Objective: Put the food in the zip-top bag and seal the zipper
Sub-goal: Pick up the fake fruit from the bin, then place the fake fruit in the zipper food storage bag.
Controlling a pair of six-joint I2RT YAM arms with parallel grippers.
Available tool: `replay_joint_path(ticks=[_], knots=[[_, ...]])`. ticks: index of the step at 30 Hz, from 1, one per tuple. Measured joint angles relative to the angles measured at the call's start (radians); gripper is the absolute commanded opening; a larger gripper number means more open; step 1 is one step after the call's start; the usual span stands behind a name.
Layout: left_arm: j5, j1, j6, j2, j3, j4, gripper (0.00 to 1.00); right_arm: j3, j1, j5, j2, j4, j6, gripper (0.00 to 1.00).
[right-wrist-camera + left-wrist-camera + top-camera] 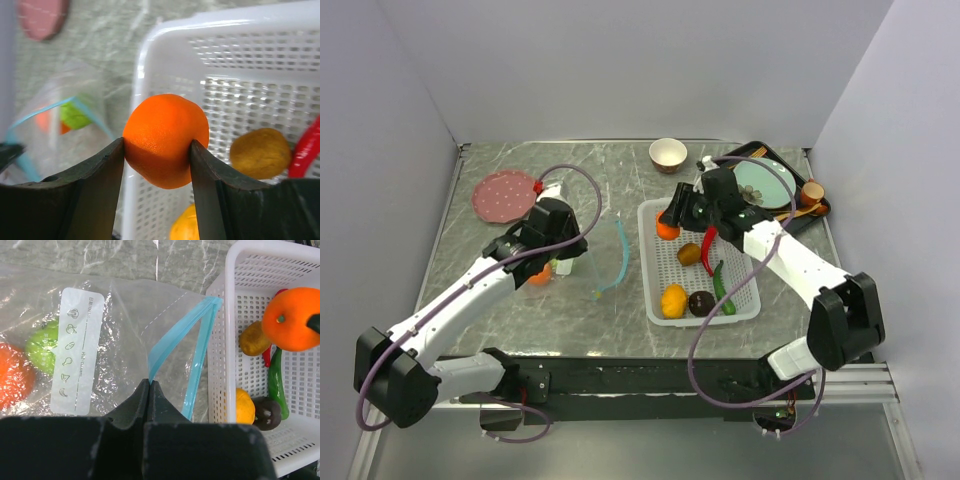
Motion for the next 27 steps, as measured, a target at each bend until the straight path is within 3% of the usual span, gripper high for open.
replay_joint_path(ticks=[13, 27], knots=[[-0.006, 0.000, 0.008, 0.034, 0.045, 0.005, 0.01, -0.003, 0.056, -0.156, -0.035, 0.122, 0.048, 0.18], [-0.043, 0.000, 0.008, 0.018, 0.054, 0.000, 0.01, 0.221, 0.220, -0.161, 0.145, 0.058, 0.018, 0.22]])
